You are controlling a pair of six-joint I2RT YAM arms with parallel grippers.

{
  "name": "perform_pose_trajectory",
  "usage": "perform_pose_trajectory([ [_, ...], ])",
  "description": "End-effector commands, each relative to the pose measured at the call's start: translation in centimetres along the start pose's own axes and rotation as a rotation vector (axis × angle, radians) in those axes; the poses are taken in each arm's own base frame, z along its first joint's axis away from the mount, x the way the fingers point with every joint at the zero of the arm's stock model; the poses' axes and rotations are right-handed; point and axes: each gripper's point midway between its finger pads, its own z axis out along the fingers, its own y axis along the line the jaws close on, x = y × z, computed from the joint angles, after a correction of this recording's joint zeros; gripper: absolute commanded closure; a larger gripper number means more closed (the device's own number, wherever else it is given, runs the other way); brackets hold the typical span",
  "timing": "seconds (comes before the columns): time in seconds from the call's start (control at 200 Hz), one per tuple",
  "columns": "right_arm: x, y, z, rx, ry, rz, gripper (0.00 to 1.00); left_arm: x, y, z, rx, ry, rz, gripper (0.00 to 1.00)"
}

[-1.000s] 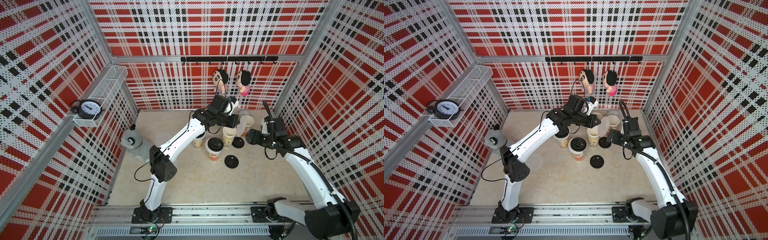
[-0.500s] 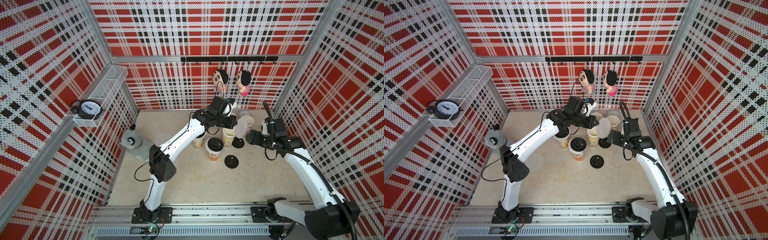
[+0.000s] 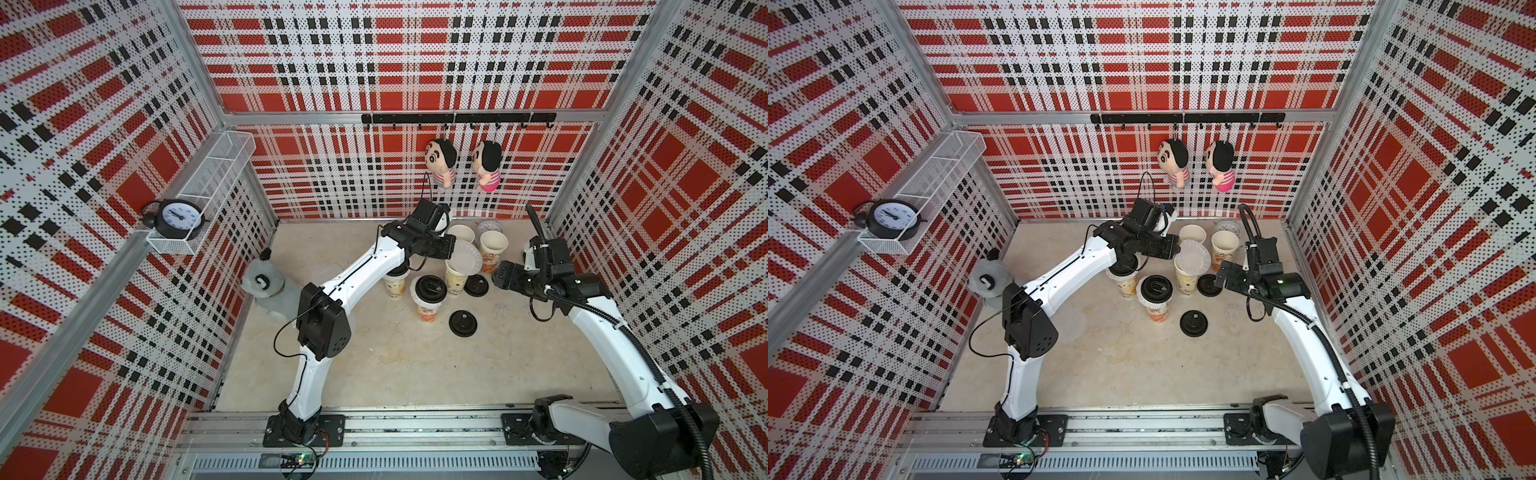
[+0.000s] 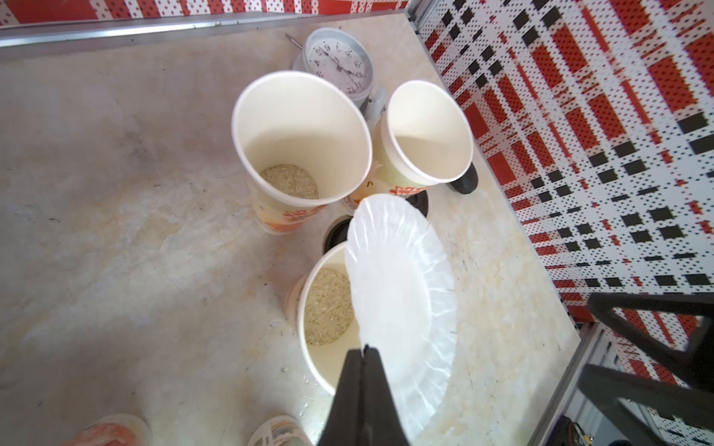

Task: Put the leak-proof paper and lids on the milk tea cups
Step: Place the leak-proof paper at the cup.

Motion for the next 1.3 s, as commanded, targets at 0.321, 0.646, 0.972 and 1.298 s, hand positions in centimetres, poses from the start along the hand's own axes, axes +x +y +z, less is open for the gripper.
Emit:
perform_pose_trajectory([
  [0.321, -0.5, -0.2, -0.3, 0.003, -0.021, 0.004, 0.01, 1.5, 2.4, 1.4, -0.080, 0.039, 0.012, 1.00],
  [0.646, -0.6, -0.1, -0.3, -0.002, -0.021, 0.002, 0.01, 1.9, 3.0, 1.7, -0.104, 0.054, 0.010, 1.00],
  [0.972, -0.6, -0.1, -0.4, -0.001, -0.023, 0.001, 0.01, 2.1, 3.2, 2.0, -0.107, 0.061, 0.008, 0.82],
  [1.298, -0.5, -0.2, -0.3, 0.000, -0.020, 0.000, 0.00, 1.0, 3.5, 1.0, -0.119, 0.033, 0.004, 0.81],
])
